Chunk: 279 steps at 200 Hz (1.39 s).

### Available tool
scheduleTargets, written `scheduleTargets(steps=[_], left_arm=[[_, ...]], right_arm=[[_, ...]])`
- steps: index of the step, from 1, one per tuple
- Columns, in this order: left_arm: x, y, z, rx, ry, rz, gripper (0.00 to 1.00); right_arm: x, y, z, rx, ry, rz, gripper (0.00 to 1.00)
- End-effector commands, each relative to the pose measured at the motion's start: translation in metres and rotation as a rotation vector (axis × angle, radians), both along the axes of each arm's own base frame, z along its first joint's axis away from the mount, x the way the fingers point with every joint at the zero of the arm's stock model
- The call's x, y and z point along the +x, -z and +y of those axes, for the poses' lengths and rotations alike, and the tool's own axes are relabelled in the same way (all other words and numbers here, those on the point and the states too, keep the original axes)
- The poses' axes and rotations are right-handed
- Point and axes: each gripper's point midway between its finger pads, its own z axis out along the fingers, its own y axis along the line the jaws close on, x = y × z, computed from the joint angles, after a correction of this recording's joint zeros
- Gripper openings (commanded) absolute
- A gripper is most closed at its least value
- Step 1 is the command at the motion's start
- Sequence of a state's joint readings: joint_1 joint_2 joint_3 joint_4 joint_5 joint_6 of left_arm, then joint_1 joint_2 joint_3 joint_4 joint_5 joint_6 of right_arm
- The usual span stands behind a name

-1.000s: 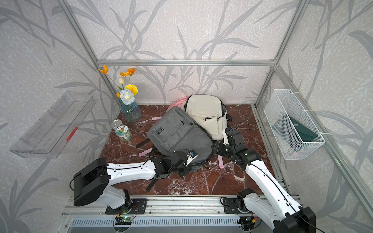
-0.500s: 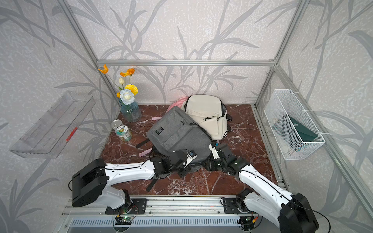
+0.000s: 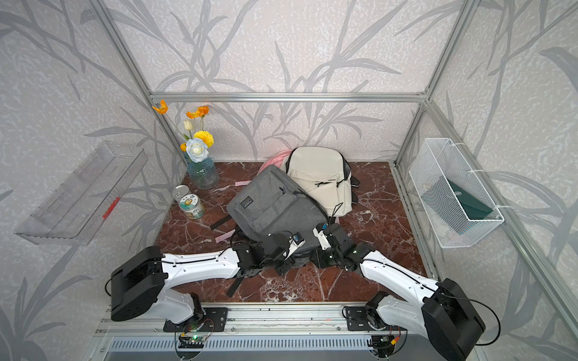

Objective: Zip up the backpack
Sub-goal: Zip the zipper on the backpack.

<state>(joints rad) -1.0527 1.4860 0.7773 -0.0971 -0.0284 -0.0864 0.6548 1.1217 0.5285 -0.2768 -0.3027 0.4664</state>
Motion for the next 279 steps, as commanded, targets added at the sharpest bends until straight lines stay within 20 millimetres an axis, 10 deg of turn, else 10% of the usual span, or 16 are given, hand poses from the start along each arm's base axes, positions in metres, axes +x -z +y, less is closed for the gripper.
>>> scheduleTargets(steps=[1, 27, 141, 210, 258, 279], left_arm=[[0.003, -0.005, 0.007, 0.022, -0.015, -0.016, 0.00], [0.004, -0.002, 0.009, 0.032, -0.023, -0.018, 0.00], [0.009, -0.022, 0.034, 0.031, -0.084, -0.103, 0.00], [0.014, -0.033, 0.047, 0.027, -0.135, -0.152, 0.00], [0.017, -0.041, 0.057, 0.011, -0.179, -0.184, 0.00], [0.013, -0.048, 0.048, -0.032, -0.150, -0.166, 0.23]], right_arm=[[0.011, -0.020, 0.005, 0.012, 0.009, -0.055, 0.13], [0.017, -0.030, -0.004, -0.035, 0.044, -0.089, 0.00], [0.049, -0.072, -0.089, -0.400, 0.336, -0.291, 0.00], [0.068, -0.128, -0.095, -0.380, 0.407, -0.452, 0.00], [0.073, -0.133, -0.087, -0.345, 0.402, -0.454, 0.00], [0.070, -0.137, -0.068, -0.256, 0.340, -0.445, 0.00]])
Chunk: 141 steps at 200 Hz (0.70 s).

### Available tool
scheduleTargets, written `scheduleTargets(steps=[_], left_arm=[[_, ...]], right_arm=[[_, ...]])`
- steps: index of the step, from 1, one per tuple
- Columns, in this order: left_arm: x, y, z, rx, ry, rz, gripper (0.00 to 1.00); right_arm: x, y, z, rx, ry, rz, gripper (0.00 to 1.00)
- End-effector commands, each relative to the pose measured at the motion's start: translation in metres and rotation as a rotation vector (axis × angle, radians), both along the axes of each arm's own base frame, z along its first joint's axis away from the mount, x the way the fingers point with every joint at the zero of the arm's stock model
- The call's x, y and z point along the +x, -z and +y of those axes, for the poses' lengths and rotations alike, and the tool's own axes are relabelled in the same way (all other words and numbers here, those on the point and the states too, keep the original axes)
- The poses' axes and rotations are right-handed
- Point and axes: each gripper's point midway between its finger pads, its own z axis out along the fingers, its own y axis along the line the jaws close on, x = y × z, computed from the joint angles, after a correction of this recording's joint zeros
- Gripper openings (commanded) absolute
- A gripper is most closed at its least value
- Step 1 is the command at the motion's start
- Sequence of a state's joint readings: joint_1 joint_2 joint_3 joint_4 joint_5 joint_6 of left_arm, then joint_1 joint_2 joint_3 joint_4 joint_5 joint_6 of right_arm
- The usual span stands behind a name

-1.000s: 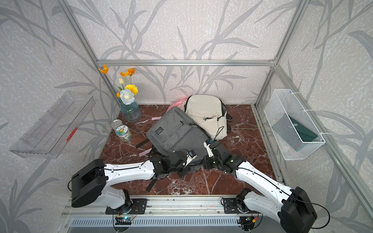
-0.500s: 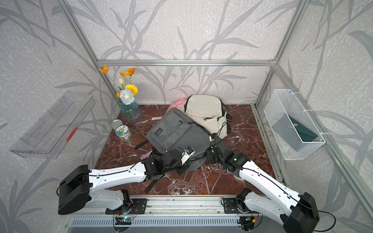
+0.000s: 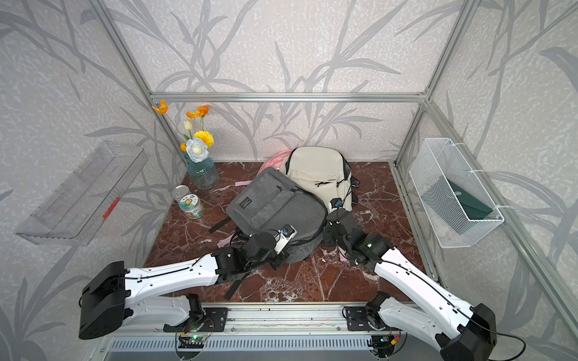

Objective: Zip up the backpack
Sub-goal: Zip the zipper on the backpack.

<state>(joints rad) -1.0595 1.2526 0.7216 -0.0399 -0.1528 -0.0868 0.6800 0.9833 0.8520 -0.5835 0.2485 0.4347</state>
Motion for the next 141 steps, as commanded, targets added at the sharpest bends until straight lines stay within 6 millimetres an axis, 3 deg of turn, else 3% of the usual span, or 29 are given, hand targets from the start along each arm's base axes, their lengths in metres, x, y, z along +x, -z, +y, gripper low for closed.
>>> scheduleTargets(steps=[1, 28, 41, 60, 75, 96, 120, 141], left_arm=[[0.000, 0.023, 0.032, 0.118, -0.073, 0.035, 0.24], [-0.009, 0.009, 0.006, 0.084, 0.044, 0.087, 0.45], [-0.009, -0.010, -0.008, 0.036, 0.072, 0.094, 0.52], [-0.015, -0.033, -0.035, -0.090, 0.156, 0.097, 0.62], [-0.014, -0.043, -0.043, -0.142, 0.158, 0.103, 0.67], [-0.009, -0.045, -0.049, -0.164, 0.148, 0.096, 0.68], [-0.003, -0.032, -0.049, -0.125, 0.119, 0.101, 0.65], [0.008, -0.020, -0.035, -0.042, 0.043, 0.078, 0.47]], right_arm=[[0.006, -0.019, -0.007, 0.001, 0.026, -0.053, 0.00], [-0.005, -0.037, 0.032, 0.110, -0.137, -0.102, 0.00], [-0.012, -0.044, 0.048, 0.131, -0.197, -0.125, 0.00], [-0.019, -0.052, 0.064, 0.172, -0.240, -0.143, 0.00], [-0.021, -0.059, 0.070, 0.208, -0.251, -0.164, 0.00], [-0.022, -0.071, 0.076, 0.242, -0.260, -0.192, 0.00], [-0.027, -0.084, 0.085, 0.298, -0.290, -0.222, 0.00], [-0.030, -0.087, 0.085, 0.279, -0.310, -0.237, 0.00]])
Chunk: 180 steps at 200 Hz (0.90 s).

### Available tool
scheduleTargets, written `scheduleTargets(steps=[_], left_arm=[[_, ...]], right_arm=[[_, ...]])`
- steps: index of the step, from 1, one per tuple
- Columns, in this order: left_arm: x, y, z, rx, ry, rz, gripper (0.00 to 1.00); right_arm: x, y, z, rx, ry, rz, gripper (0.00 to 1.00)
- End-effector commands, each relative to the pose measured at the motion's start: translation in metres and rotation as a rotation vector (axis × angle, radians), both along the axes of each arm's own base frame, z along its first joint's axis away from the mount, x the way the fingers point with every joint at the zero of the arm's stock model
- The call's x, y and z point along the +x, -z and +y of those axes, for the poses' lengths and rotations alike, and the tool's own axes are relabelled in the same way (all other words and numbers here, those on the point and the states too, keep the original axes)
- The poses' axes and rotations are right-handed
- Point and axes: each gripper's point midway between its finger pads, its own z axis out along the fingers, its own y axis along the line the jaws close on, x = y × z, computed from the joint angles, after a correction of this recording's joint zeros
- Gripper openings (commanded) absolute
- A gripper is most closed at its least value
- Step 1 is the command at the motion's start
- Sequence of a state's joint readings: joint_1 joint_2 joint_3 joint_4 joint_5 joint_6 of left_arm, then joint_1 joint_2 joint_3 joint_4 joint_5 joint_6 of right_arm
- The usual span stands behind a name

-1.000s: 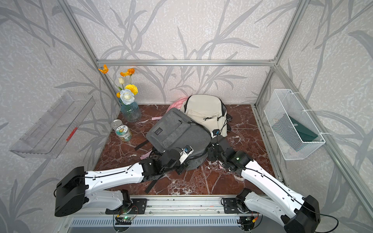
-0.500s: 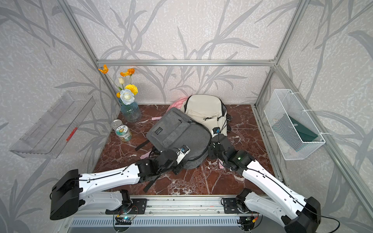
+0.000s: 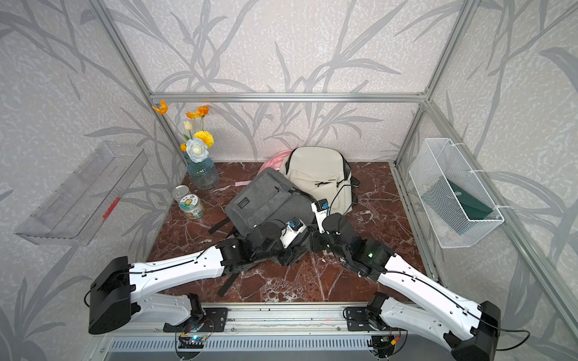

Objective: Zip up the backpack
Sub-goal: Zip the zipper on the backpack.

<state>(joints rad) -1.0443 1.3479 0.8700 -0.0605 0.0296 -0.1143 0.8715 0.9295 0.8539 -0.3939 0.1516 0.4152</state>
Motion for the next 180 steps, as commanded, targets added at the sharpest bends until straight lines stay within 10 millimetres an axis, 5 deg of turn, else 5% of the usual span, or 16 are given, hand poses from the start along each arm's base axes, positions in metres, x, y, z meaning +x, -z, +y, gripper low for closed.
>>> scheduleTargets(steps=[1, 28, 58, 85, 145, 180], left_arm=[[0.013, 0.004, 0.009, 0.059, -0.074, -0.019, 0.46], [0.017, 0.008, 0.021, 0.072, -0.119, -0.045, 0.34], [0.018, 0.010, 0.033, 0.094, -0.149, -0.061, 0.07], [0.007, 0.015, 0.041, 0.100, -0.126, -0.032, 0.00], [-0.018, 0.040, 0.076, 0.134, -0.136, 0.040, 0.00], [-0.022, 0.034, 0.087, 0.068, -0.156, 0.017, 0.17]], right_arm=[[-0.001, -0.036, 0.008, 0.085, -0.028, -0.087, 0.00], [-0.001, -0.030, -0.005, 0.048, 0.010, -0.099, 0.00], [0.008, -0.027, -0.031, -0.031, 0.139, -0.110, 0.00], [0.026, -0.015, -0.064, -0.112, 0.297, -0.074, 0.00], [0.054, 0.001, -0.081, -0.052, 0.379, 0.036, 0.00], [0.049, -0.001, -0.045, 0.019, 0.192, 0.048, 0.00]])
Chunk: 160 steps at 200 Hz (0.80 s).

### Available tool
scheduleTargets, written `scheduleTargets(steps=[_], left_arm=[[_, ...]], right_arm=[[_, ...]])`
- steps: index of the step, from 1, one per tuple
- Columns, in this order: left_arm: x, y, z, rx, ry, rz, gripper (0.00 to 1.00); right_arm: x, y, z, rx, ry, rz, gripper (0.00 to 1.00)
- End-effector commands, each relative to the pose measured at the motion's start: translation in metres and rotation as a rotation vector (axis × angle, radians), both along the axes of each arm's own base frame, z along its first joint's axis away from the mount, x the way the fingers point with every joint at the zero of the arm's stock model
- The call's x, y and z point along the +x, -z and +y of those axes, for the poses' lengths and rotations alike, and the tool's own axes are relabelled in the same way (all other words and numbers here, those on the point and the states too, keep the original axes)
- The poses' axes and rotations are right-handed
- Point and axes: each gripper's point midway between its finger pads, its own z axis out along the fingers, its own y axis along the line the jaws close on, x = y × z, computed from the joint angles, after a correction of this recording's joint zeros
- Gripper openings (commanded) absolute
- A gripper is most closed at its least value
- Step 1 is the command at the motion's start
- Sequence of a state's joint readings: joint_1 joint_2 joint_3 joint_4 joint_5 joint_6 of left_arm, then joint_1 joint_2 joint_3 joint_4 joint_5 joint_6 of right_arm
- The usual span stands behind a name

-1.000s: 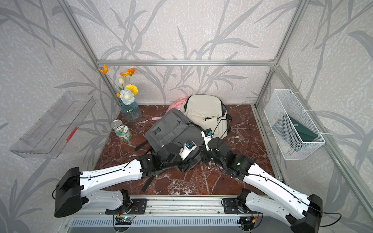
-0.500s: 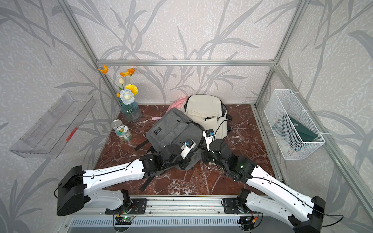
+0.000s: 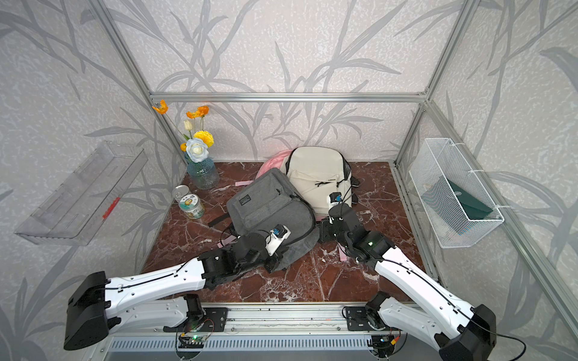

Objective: Zip up the backpack
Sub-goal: Zip the zipper on the backpack.

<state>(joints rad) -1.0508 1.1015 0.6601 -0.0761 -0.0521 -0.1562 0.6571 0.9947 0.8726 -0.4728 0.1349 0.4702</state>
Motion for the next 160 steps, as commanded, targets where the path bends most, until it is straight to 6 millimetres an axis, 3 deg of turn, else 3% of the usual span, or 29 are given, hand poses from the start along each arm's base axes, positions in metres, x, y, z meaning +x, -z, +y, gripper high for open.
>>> scheduleTargets(steps=[1, 27, 47, 82, 115, 160], left_arm=[[-0.004, 0.025, 0.032, 0.078, -0.074, 0.042, 0.18], [-0.001, 0.006, 0.026, 0.022, -0.069, 0.017, 0.56], [-0.004, -0.007, 0.009, -0.027, -0.013, 0.022, 0.72], [0.005, -0.019, -0.008, -0.085, -0.016, 0.012, 0.78], [0.014, -0.015, -0.017, -0.079, -0.038, 0.018, 0.79], [0.029, 0.000, -0.028, -0.027, -0.067, 0.000, 0.69]], right_arm=[[0.009, -0.028, 0.009, 0.060, -0.046, -0.082, 0.00], [-0.015, -0.032, 0.046, 0.137, -0.227, -0.127, 0.00], [-0.033, -0.030, 0.066, 0.125, -0.301, -0.140, 0.00], [-0.043, -0.025, 0.078, 0.187, -0.310, -0.141, 0.00], [-0.049, -0.032, 0.084, 0.212, -0.343, -0.151, 0.00], [-0.055, -0.030, 0.086, 0.209, -0.363, -0.144, 0.00]])
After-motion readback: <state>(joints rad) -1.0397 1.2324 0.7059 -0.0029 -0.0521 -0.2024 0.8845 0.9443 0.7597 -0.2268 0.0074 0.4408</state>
